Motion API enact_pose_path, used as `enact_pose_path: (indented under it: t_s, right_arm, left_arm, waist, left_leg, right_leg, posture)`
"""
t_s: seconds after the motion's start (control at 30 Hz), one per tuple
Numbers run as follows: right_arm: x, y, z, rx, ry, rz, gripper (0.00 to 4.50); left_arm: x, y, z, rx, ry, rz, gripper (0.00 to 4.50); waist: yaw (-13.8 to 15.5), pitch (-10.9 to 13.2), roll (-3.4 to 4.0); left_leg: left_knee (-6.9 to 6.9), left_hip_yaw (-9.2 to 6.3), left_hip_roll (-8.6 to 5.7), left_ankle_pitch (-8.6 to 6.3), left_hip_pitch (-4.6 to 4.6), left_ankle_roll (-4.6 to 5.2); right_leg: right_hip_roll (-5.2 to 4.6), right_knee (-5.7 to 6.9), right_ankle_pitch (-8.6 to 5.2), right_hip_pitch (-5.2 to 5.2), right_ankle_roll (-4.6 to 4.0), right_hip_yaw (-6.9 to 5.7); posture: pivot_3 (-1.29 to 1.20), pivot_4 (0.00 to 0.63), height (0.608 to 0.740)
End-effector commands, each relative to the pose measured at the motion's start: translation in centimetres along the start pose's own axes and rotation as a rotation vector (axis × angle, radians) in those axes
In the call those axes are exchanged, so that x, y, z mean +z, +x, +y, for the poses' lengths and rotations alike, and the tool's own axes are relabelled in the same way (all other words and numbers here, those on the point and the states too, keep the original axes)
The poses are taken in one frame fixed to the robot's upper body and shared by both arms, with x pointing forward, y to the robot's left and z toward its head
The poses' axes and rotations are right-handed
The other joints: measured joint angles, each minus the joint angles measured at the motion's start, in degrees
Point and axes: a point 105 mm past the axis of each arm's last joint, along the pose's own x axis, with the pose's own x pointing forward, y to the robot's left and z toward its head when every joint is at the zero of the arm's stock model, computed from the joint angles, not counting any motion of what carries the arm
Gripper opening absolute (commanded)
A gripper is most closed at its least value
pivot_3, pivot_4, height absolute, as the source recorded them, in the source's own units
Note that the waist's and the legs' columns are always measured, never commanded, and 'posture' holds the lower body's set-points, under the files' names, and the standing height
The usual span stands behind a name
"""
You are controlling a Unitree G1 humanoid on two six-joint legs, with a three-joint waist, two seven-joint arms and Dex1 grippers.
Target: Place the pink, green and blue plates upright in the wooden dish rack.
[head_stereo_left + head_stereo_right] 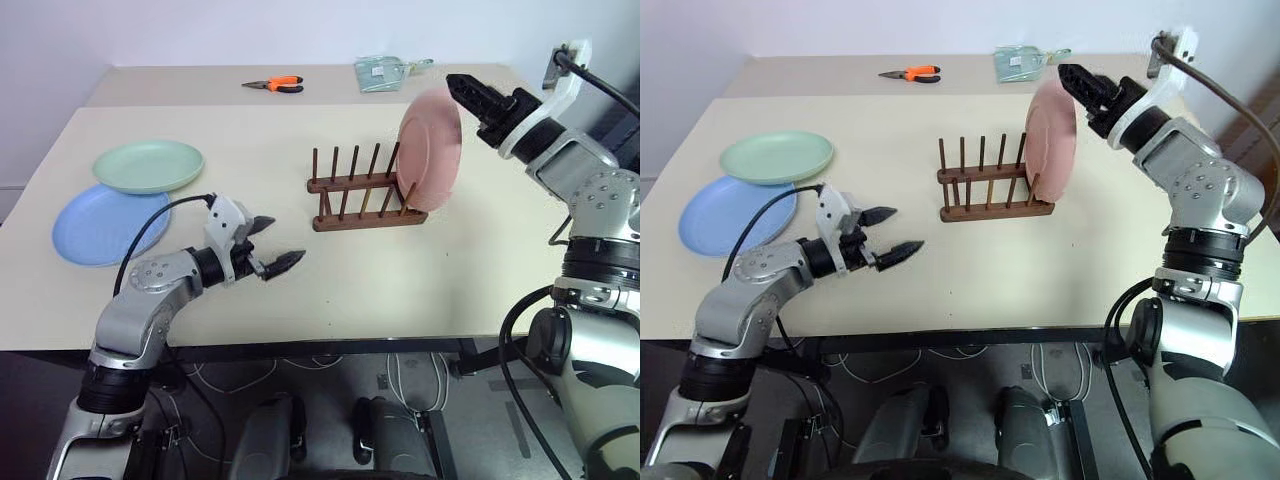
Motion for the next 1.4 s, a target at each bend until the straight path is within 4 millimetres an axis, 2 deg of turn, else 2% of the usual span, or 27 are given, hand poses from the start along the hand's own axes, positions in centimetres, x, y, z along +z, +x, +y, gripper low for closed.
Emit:
enact_pose_path:
  t_s: [0.03, 0.07, 0.13, 0.17, 0.23, 0.3, 0.4, 0.47, 0.6, 0.7, 0.77, 0.9, 0.93, 1.0, 1.07, 1.2, 1.3, 1.4]
  right_arm:
    - [6.6, -1.7, -0.1, -0.066, -0.337, -0.206, 3.48]
    - [7.4, -2.1, -0.1, -0.069, -0.381, -0.231, 3.48]
    - [8.8, -2.8, 1.2, -0.016, -0.428, -0.277, 4.03]
    - [8.9, -3.0, 2.5, 0.047, -0.477, -0.272, 4.38]
    - [7.5, -3.3, 5.4, 0.197, -0.556, -0.213, 4.45]
    - [4.5, -3.9, 8.7, 0.385, -0.544, -0.111, 4.45]
    - [0.3, -5.0, 12.1, 0.569, -0.526, 0.013, 4.45]
    - [-1.7, -5.5, 13.2, 0.612, -0.481, 0.051, 4.45]
    - [-3.3, -5.8, 14.2, 0.625, -0.43, 0.069, 4.45]
    - [-4.5, -6.1, 14.2, 0.613, -0.415, 0.093, 4.5]
    - [-5.1, -6.4, 14.0, 0.604, -0.418, 0.109, 4.5]
    - [-5.6, -6.4, 13.3, 0.556, -0.432, 0.125, 4.5]
    - [-5.7, -6.4, 12.9, 0.542, -0.432, 0.134, 4.5]
    - [-5.9, -6.4, 12.3, 0.524, -0.445, 0.148, 4.5]
    - [-6.2, -6.3, 12.3, 0.532, -0.478, 0.163, 4.5]
    - [-7.7, -5.7, 14.6, 0.613, -0.613, 0.184, 4.5]
    - [-9.0, -4.5, 15.9, 0.641, -0.748, 0.184, 4.5]
    - [-10.0, -2.9, 15.9, 0.63, -0.932, 0.172, 4.5]
  left_arm:
    - [3.1, -1.7, 6.9, 0.418, -0.011, -0.122, 4.48]
    - [3.6, -2.6, 9.1, 0.55, -0.064, -0.144, 4.48]
    - [4.6, -4.8, 12.3, 0.759, -0.14, -0.204, 4.5]
    - [5.0, -6.1, 13.8, 0.875, -0.182, -0.231, 4.5]
    - [4.2, -8.6, 16.4, 1.092, -0.262, -0.174, 4.5]
    - [3.3, -10.3, 18.0, 1.227, -0.365, -0.142, 4.5]
    - [2.6, -10.3, 18.5, 1.256, -0.455, -0.095, 4.5]
    - [2.1, -9.7, 18.8, 1.245, -0.496, -0.055, 4.5]
    - [0.5, -9.0, 19.8, 1.23, -0.64, -0.033, 4.5]
    - [0.0, -8.4, 20.6, 1.203, -0.718, -0.06, 3.65]
    - [-0.1, -8.0, 20.9, 1.188, -0.73, -0.07, 2.75]
    - [0.6, -7.5, 21.1, 1.153, -0.703, -0.114, 0.64]
    - [1.3, -7.3, 21.1, 1.13, -0.686, -0.148, 0.13]
    - [3.5, -6.8, 20.6, 1.054, -0.62, -0.25, 0.05]
    - [5.9, -5.7, 19.1, 0.948, -0.542, -0.32, 0.05]
    - [9.9, -3.1, 13.0, 0.715, -0.334, -0.353, 0.05]
    - [10.9, -1.6, 8.8, 0.603, -0.297, -0.329, 0.05]
    - [11.1, -0.5, 5.8, 0.539, -0.27, -0.281, 0.05]
  waist:
    - [0.27, 0.01, -0.03]
    - [0.31, 0.01, -0.03]
    - [0.17, 0.02, -0.05]
    - [0.0, 0.02, -0.05]
    - [-0.25, 0.02, -0.07]
    - [-0.5, 0.0, -0.1]
    - [-0.71, -0.01, -0.2]
    - [-0.33, 0.07, -0.35]
    - [0.5, 0.11, -0.48]
    - [0.37, 0.04, -0.61]
    - [0.35, 0.05, -0.62]
    - [0.23, 0.05, -0.63]
    - [0.22, 0.07, -0.65]
    - [0.22, 0.11, -0.72]
    - [0.26, 0.16, -0.8]
    - [0.14, 0.16, -0.81]
    - [0.04, 0.16, -0.81]
    - [-0.12, 0.16, -0.81]
  left_leg:
    - [0.01, 0.0, -0.01, 0.0, -0.01, 0.0]
    - [0.02, 0.0, -0.01, 0.0, -0.02, 0.01]
    - [0.03, -0.01, -0.02, 0.0, -0.03, 0.01]
    - [0.02, -0.01, -0.01, 0.0, -0.04, 0.01]
    - [0.0, -0.02, 0.02, 0.01, -0.04, 0.01]
    - [0.01, -0.01, 0.05, 0.01, -0.02, 0.0]
    - [0.01, -0.04, 0.05, 0.01, 0.13, -0.01]
    - [0.04, -0.06, 0.03, 0.01, 0.14, -0.02]
    - [0.07, -0.07, -0.02, 0.0, 0.11, -0.03]
    - [0.05, -0.08, -0.02, 0.0, 0.11, -0.04]
    - [0.04, -0.06, -0.03, 0.0, 0.11, -0.04]
    - [0.04, -0.03, -0.03, 0.0, 0.11, -0.06]
    - [0.04, -0.03, -0.03, 0.0, 0.11, -0.06]
    - [0.04, -0.03, -0.02, 0.01, 0.12, -0.07]
    - [0.04, -0.03, -0.02, 0.01, 0.1, -0.08]
    - [0.02, -0.03, -0.03, 0.0, 0.08, -0.09]
    - [0.03, -0.04, -0.02, 0.03, 0.09, -0.12]
    - [0.05, -0.05, -0.02, 0.05, 0.11, -0.15]
  right_leg:
    - [0.0, 0.0, 0.02, 0.0, 0.03, 0.0]
    - [0.0, -0.02, 0.02, 0.01, 0.04, -0.01]
    - [0.0, -0.02, 0.03, 0.0, 0.07, 0.0]
    - [-0.01, -0.03, 0.03, 0.0, 0.07, 0.0]
    - [-0.02, -0.03, 0.02, -0.01, 0.09, 0.01]
    - [-0.01, -0.02, 0.02, 0.0, 0.09, 0.01]
    - [-0.02, -0.02, 0.02, 0.17, 0.1, -0.01]
    - [-0.04, -0.01, 0.03, 0.2, 0.11, -0.03]
    - [-0.02, -0.02, 0.05, 0.17, 0.13, -0.04]
    - [-0.02, -0.05, 0.05, 0.16, 0.13, -0.06]
    - [-0.01, -0.05, 0.05, 0.16, 0.13, -0.09]
    - [-0.01, -0.03, 0.05, 0.13, 0.13, -0.08]
    - [-0.01, -0.03, 0.05, 0.13, 0.13, -0.08]
    - [-0.02, -0.03, 0.05, 0.13, 0.13, -0.07]
    - [-0.03, -0.04, 0.05, 0.12, 0.13, -0.07]
    - [-0.06, -0.07, 0.05, 0.12, 0.13, 0.01]
    - [-0.05, -0.03, 0.05, 0.11, 0.13, 0.03]
    - [-0.03, -0.01, 0.05, 0.12, 0.13, 0.04]
  posture:
    - [0.0, 0.15, 0.74]
    - [0.0, 0.15, 0.74]
    - [0.0, 0.15, 0.74]
    - [0.0, 0.15, 0.74]
    - [0.0, 0.15, 0.74]
    - [0.0, 0.15, 0.74]
    - [0.0, 0.15, 0.74]
    - [0.0, 0.15, 0.74]
    - [0.0, 0.15, 0.74]
    - [0.0, 0.15, 0.74]
    - [0.0, 0.15, 0.74]
    - [0.0, 0.15, 0.74]
    - [0.0, 0.15, 0.74]
    - [0.0, 0.15, 0.74]
    - [0.0, 0.15, 0.74]
    - [0.0, 0.15, 0.74]
    - [0.0, 0.15, 0.74]
    - [0.0, 0.15, 0.74]
